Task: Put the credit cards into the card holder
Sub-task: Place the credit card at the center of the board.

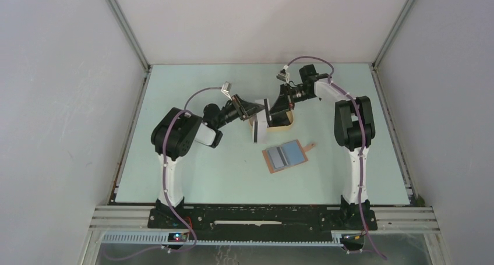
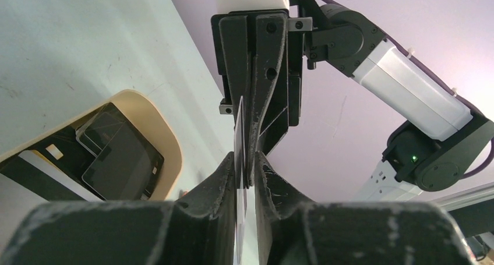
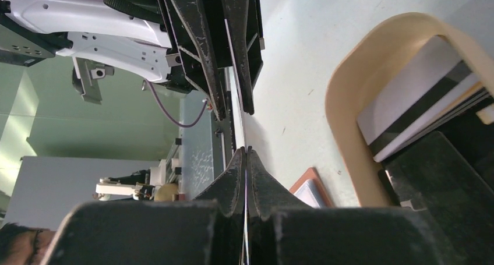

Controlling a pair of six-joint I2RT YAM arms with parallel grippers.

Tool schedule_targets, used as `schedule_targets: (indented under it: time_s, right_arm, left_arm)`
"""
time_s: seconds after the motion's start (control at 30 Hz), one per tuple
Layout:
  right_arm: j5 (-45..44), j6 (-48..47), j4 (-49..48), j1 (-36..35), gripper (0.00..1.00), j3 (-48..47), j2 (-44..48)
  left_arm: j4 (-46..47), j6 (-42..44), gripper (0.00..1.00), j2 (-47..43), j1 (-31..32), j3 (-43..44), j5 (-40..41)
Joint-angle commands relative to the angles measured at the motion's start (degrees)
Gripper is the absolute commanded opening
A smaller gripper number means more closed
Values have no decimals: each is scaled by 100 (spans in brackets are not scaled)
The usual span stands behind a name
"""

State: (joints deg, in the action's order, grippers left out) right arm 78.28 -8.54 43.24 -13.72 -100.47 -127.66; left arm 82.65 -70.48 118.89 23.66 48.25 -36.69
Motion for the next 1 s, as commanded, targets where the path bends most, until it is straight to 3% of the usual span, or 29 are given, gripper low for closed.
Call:
schedule_targets:
  time_s: [0.0,0.13,0.4,0.53,0.7,0.97]
  right_arm:
    - [-208,74,-271,114,0,-61,-112]
    - [-318,183,-332,116,0,-210,-285]
    - [-326,253,-387,123,0,-238,-248]
    - [-325,136,-326,132,0,-190,-182]
    - [-265,-22,-206,175,0,-195,-134]
    - [-227,-298,-8,270,0,-188,20]
  left_arm:
    - [218,-218,20,295,77,589,-25]
    - [-830,270,7,280,77,809,100]
    - [-1019,463,6,102,42,746,205]
    - [-944,502,11,-15,42,611,205]
    - [-879,518,26,-173,47,417,233]
    - [-1337,979,35,-1002,-59,-171,522]
